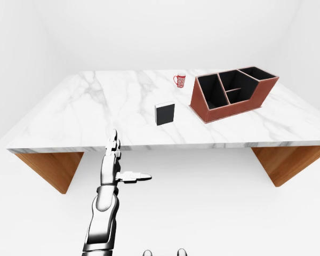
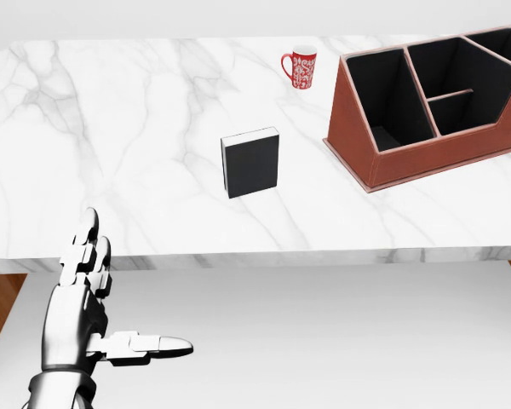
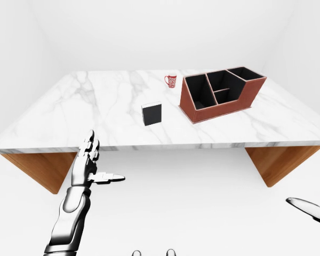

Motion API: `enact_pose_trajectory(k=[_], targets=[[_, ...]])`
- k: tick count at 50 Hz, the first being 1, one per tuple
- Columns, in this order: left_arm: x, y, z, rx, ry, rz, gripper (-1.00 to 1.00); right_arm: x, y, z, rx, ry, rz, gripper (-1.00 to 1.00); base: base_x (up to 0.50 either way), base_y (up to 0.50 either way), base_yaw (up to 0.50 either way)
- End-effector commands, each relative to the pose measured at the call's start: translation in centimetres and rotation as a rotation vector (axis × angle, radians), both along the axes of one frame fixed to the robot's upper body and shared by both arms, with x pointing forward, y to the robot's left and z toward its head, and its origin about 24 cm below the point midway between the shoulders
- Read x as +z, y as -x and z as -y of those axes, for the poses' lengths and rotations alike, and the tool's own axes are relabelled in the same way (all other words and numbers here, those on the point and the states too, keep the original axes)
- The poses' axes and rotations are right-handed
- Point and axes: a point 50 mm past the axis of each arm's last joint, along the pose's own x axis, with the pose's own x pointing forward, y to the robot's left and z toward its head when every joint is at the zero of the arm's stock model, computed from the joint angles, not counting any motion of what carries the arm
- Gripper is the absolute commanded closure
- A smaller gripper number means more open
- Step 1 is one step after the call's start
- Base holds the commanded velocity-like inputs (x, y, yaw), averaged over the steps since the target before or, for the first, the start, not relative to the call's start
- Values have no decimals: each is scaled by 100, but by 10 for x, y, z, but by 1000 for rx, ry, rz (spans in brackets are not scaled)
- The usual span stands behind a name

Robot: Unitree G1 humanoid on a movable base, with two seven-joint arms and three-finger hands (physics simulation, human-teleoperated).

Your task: Pick up the book and place it in the left compartment of the caddy.

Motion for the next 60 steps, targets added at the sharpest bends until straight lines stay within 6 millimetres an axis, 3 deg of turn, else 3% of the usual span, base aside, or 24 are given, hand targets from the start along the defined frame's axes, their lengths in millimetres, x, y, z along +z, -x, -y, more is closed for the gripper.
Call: enact_pose_trajectory(k=[1,15,21,40,60], targets=[[1,1,0,0,-4,1,-100,-8,22,23,-48,-84,26,-100,0,0,0],[-3,-2,0,0,-7,-1,-100,-26,58,55,-124,-224,67,-100,0,0,0],[-4,-2,0,-1,-8,-4,-100,-32,64,63,-177,-256,46,-100,0,0,0],[-3,-2,0,1,-12,-3,-100,-44,66,66,-206,-271,-15,-100,0,0,0],[-3,-1,0,2,-13,-2,-100,-39,62,62,-204,-249,-13,-100,0,0,0]])
